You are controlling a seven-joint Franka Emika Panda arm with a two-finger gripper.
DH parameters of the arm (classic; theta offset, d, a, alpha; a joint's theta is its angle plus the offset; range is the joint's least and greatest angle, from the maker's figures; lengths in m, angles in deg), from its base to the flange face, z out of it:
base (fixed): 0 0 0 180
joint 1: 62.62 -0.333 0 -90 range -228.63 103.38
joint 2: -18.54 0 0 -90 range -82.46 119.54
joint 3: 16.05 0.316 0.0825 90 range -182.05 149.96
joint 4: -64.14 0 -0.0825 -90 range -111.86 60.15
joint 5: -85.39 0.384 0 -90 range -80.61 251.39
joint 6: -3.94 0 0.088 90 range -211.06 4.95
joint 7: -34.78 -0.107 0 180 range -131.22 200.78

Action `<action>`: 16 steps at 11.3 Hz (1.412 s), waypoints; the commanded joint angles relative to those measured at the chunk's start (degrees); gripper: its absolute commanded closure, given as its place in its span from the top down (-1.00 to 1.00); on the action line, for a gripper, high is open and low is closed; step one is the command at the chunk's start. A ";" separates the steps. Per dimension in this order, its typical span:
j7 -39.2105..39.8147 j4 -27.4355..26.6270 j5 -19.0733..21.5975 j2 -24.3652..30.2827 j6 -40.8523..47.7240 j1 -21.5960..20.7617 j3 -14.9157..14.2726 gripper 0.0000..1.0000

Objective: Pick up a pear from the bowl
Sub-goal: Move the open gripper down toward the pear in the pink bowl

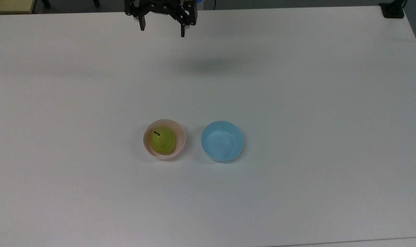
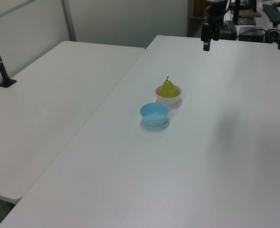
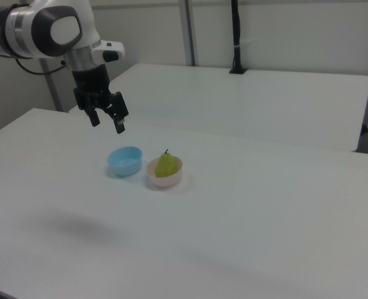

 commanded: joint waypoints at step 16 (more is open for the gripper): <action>2.41 -0.07 -0.64 -4.95 -13.16 0.15 -1.00 1.00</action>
